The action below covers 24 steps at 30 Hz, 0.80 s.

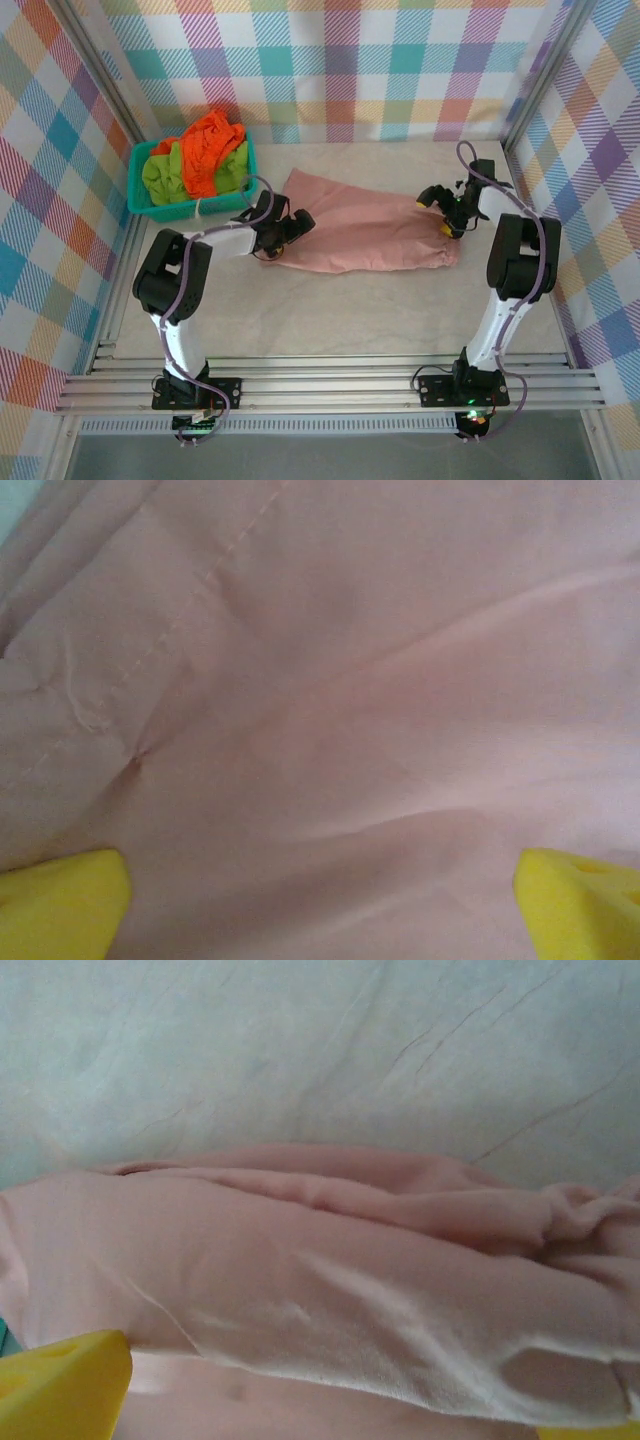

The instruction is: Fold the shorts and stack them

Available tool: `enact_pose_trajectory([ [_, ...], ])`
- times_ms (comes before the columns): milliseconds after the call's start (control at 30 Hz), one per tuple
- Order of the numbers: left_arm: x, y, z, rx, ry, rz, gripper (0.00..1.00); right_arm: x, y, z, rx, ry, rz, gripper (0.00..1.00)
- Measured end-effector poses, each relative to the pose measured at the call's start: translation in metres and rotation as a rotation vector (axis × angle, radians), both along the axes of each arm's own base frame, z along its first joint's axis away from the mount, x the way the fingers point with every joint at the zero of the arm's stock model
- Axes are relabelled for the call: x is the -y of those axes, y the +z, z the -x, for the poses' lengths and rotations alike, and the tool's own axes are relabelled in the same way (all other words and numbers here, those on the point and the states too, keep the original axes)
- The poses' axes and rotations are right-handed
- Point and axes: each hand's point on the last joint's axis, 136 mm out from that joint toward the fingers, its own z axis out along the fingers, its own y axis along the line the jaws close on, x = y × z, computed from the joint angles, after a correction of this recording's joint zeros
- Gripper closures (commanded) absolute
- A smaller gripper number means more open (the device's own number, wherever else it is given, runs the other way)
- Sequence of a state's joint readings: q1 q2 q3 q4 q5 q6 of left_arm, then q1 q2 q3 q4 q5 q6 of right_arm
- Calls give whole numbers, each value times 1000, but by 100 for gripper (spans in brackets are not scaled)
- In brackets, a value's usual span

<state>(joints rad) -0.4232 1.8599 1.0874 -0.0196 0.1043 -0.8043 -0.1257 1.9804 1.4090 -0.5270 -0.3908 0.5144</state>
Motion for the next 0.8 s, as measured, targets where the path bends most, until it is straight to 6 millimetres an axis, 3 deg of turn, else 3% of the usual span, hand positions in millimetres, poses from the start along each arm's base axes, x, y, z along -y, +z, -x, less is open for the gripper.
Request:
enact_pose_trajectory([
  [133,-9,-1,10,59,23,9,0,-2,-2,-3,0,5,-28,1],
  [333,-29,-1,49,79,67,19,0,-20,5,4,30,49,-115,0],
  [433,-39,-1,70,62,84,19,0,-39,16,21,38,94,-151,1],
  [533,-50,4,92,19,91,1,0,-56,41,34,87,145,-179,0],
  [633,-54,38,95,47,92,-1,0,-70,80,38,185,196,-212,1],
  [733,-43,104,70,162,76,30,0,-75,108,37,261,223,-233,1],
  [800,-33,150,48,257,60,59,0,-75,114,33,282,228,-235,1],
])
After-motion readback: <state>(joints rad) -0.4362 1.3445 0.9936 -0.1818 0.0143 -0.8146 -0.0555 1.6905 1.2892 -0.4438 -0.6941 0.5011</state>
